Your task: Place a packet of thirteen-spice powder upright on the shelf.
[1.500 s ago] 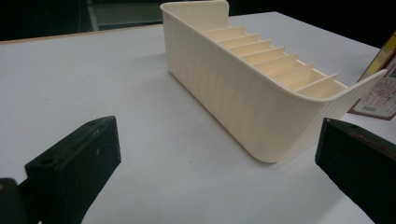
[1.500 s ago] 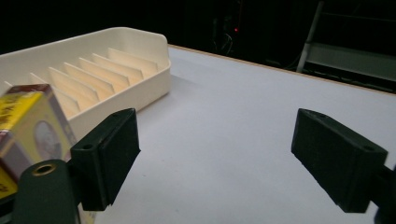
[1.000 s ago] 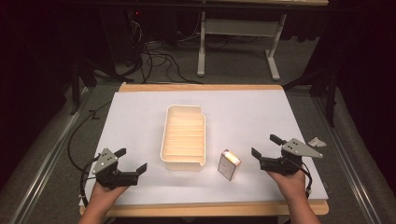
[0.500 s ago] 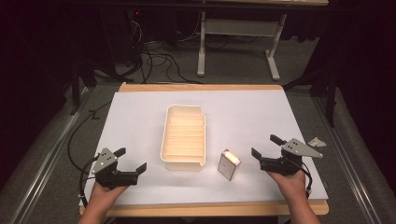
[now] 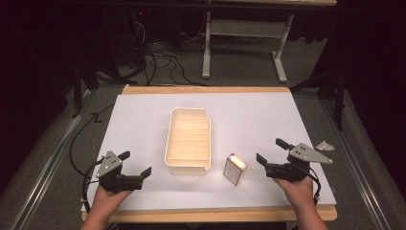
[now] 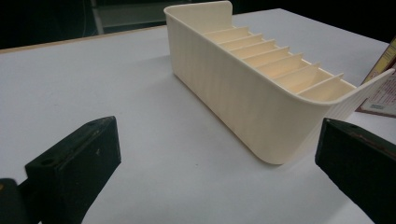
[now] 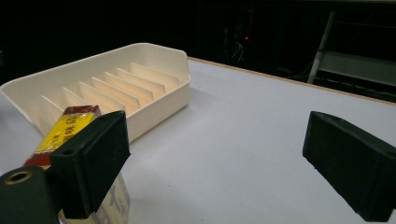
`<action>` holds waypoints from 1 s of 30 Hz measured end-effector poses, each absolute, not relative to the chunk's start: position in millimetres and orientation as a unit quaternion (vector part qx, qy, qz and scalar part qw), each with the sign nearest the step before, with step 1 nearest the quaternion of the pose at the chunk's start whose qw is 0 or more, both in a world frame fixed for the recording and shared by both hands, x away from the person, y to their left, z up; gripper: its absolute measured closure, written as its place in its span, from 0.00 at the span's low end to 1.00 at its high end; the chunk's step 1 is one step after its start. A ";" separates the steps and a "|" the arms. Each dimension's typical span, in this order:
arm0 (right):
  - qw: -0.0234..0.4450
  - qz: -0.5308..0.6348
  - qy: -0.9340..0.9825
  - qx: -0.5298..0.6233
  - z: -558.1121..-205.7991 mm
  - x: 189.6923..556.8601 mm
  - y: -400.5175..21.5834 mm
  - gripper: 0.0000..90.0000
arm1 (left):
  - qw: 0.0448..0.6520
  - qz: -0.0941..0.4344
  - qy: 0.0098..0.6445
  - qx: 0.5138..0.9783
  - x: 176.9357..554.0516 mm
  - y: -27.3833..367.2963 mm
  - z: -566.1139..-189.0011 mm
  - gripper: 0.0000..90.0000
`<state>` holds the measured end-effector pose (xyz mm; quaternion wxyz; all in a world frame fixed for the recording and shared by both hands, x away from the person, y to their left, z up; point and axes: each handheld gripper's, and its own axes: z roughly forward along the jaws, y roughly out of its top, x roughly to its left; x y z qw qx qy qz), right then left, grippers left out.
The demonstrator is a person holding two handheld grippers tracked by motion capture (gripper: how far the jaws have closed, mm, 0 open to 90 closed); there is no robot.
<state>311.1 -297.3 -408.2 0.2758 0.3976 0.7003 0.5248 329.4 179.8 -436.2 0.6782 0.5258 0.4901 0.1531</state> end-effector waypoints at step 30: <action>0.234 0.550 0.727 0.339 -398.5 297.8 -250.2 0.07 | 0.674 0.153 0.482 0.538 328.2 177.5 -437.6 0.01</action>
